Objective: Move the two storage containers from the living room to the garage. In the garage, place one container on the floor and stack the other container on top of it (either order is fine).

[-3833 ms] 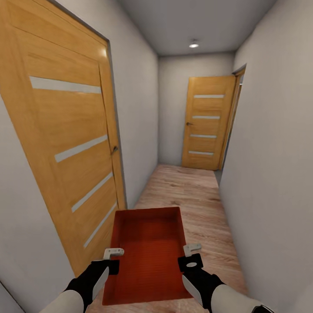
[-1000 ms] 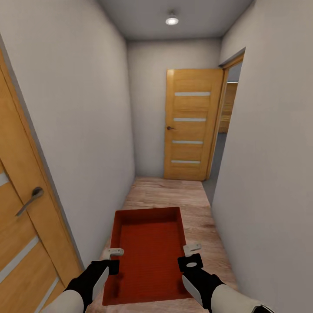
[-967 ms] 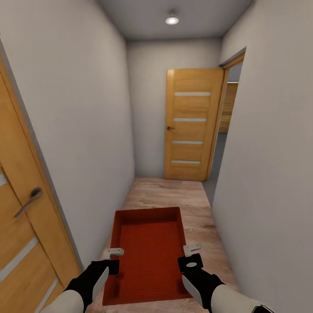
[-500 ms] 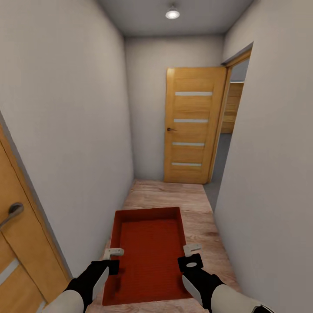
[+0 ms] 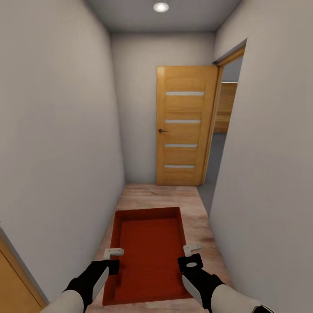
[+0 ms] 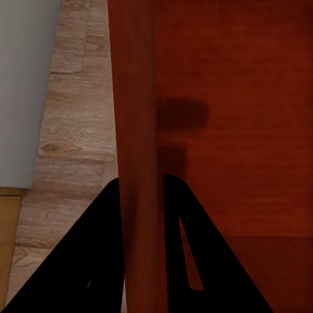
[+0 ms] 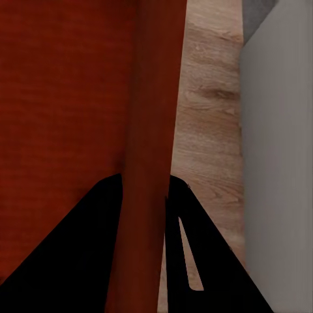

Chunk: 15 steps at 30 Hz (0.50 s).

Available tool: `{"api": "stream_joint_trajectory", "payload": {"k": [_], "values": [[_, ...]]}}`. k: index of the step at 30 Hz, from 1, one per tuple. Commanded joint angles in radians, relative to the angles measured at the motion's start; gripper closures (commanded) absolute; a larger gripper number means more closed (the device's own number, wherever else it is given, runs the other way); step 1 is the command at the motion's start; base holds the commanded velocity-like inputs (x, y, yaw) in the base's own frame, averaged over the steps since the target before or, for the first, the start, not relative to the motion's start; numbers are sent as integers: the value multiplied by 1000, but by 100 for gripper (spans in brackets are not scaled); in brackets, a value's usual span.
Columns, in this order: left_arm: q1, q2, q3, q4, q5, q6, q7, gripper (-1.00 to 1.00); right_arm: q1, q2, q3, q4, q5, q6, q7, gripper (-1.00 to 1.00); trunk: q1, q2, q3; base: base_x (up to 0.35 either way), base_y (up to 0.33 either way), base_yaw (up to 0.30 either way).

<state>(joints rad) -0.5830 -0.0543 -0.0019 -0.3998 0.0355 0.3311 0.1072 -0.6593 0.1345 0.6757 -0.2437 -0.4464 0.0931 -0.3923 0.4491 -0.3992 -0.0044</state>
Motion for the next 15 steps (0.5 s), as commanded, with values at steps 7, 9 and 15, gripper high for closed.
{"api": "stream_joint_trajectory", "payload": {"k": [7,9,15], "values": [[0,-1,10,-2,-12,6,6,100,0,2,-1,-17,-9,7,13,100,1,-1,0,322,0,-1],[0,-1,10,-3,-12,6,6,100,0,2,-1,-17,-9,7,13,100,1,-1,0,322,0,0],[0,-1,10,-3,-12,6,6,100,0,2,-1,-17,-9,7,13,100,1,-1,0,322,0,0]]}}
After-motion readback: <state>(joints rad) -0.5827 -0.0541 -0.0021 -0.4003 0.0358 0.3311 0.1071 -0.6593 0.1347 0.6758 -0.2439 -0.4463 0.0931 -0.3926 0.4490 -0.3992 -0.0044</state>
